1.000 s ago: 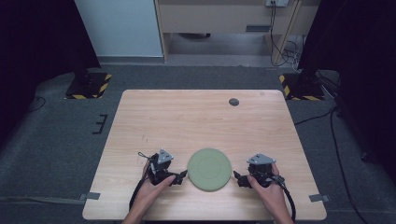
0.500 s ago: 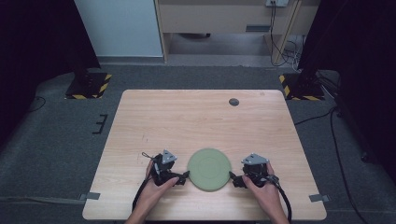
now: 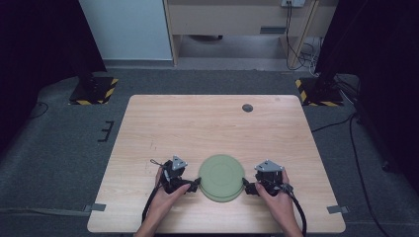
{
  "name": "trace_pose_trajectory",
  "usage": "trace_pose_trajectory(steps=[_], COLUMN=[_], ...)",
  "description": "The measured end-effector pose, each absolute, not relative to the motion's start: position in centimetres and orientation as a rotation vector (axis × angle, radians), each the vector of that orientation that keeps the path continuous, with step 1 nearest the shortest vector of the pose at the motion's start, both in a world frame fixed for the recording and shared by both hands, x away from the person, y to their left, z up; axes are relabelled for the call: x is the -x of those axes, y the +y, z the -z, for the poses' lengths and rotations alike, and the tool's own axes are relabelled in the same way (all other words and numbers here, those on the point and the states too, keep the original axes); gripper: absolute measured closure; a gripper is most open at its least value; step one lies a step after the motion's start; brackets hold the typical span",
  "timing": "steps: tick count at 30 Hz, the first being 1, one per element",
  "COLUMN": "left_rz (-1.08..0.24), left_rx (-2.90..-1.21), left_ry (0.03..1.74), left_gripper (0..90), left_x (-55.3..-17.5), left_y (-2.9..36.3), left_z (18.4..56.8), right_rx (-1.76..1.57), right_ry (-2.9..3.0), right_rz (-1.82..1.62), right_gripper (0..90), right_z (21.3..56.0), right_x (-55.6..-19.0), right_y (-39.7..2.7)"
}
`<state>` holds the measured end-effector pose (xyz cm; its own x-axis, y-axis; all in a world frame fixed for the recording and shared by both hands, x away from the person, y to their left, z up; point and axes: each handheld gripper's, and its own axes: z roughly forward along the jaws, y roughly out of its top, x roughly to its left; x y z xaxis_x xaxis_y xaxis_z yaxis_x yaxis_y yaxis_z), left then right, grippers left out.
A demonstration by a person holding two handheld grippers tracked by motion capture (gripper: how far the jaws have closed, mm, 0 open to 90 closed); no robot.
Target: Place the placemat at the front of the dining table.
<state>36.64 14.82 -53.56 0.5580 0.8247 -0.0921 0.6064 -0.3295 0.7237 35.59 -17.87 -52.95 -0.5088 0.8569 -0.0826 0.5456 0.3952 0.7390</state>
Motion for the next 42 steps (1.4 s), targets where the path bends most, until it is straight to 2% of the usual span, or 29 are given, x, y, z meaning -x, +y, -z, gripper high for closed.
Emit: trace_pose_trajectory(steps=[7,24,30,34,42], left_rz=[-0.385,-0.416,-0.413,-0.422,-0.428], left_rx=[-2.044,-2.064,-2.07,-2.08,-2.08], left_ry=[1.148,1.14,1.124,1.115,1.136], left_gripper=[2.7,0.1,2.6,1.1,0.1], left_x=[-36.68,-36.99,-36.73,-36.54,-37.01], left_y=[14.86,14.4,14.38,14.13,14.03], left_z=[53.5,53.35,53.25,53.23,53.21], right_rx=[-1.201,-1.206,-1.205,-1.177,-1.207], right_ry=[2.209,2.164,2.167,2.187,2.168], right_rz=[-0.925,-0.928,-0.938,-0.939,-0.928], right_gripper=[4.3,2.0,3.9,4.0,0.7], right_z=[52.93,53.06,52.97,52.94,53.05], right_x=[-35.44,-35.94,-35.69,-35.3,-35.79], right_y=[-17.93,-17.56,-17.48,-17.24,-17.12])
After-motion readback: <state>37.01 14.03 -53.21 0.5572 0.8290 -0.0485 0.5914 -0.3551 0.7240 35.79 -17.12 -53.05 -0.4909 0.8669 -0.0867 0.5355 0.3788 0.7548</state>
